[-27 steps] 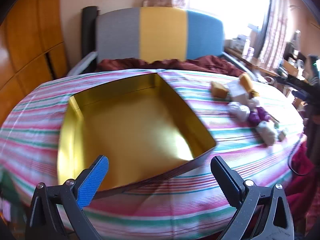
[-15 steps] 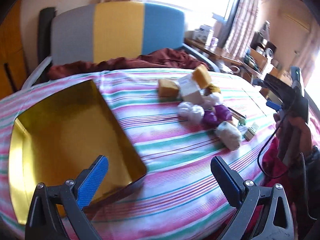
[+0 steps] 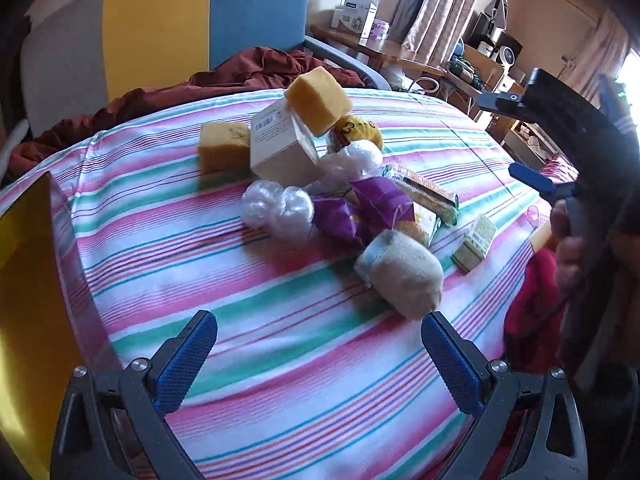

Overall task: Organize objects
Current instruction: 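Grasp the white sock bundle with the left gripper while the right grasps a purple packet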

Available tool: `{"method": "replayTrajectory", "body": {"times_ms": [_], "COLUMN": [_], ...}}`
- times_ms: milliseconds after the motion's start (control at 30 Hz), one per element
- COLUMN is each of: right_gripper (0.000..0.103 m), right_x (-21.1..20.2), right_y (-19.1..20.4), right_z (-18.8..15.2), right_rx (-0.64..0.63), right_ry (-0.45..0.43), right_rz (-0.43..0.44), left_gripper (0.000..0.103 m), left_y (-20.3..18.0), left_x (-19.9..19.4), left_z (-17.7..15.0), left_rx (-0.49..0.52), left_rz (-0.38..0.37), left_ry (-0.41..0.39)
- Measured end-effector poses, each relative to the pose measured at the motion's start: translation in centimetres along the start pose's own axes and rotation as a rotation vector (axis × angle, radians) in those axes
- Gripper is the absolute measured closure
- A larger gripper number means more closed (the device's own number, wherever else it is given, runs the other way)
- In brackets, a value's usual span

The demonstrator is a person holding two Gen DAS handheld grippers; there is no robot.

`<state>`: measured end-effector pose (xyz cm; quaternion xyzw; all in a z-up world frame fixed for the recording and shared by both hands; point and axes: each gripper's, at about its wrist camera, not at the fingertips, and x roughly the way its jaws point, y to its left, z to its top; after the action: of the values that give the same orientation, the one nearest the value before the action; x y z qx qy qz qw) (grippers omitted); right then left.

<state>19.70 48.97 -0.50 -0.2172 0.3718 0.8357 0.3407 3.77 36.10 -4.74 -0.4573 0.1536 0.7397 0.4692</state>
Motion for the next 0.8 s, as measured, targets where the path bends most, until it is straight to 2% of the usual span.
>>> {"method": "replayTrajectory", "body": {"times_ms": [300,467,533,567,633,667,800], "right_gripper": [0.005,0.005,0.005,0.005,0.005,0.005,0.005], "right_x": [-0.9,-0.7,-0.6,-0.5,-0.2,-0.1,0.9], "right_y": [-1.8,-3.0,-3.0,-3.0,-2.9,-2.8,-2.3], "right_z": [0.6,0.8,0.7,0.7,0.8,0.8,0.6], "right_rx": [0.088,0.143,0.141,0.138,0.131,0.126,0.098], "right_ry": [-0.045,-0.032,-0.031,-0.029,-0.015,-0.008,0.032], "right_rz": [0.003,0.004,0.0,-0.001,0.002,0.0,0.014], "left_gripper": [0.0,0.002,0.005,0.01,0.03,0.034,0.037], "left_y": [-2.4,-3.1,-3.6,-3.8,-4.0,-3.8,-3.1], "left_x": [4.6,7.1,7.8,8.2,9.2,9.2,7.5], "left_z": [2.4,3.2,3.4,3.4,3.1,2.7,1.3], "left_rx": [-0.082,-0.135,-0.139,-0.139,-0.132,-0.134,-0.101], "left_rz": [-0.093,-0.107,-0.102,-0.103,-0.123,-0.159,-0.182], "left_ry": [0.077,0.109,0.108,0.11,0.13,0.125,0.096]}}
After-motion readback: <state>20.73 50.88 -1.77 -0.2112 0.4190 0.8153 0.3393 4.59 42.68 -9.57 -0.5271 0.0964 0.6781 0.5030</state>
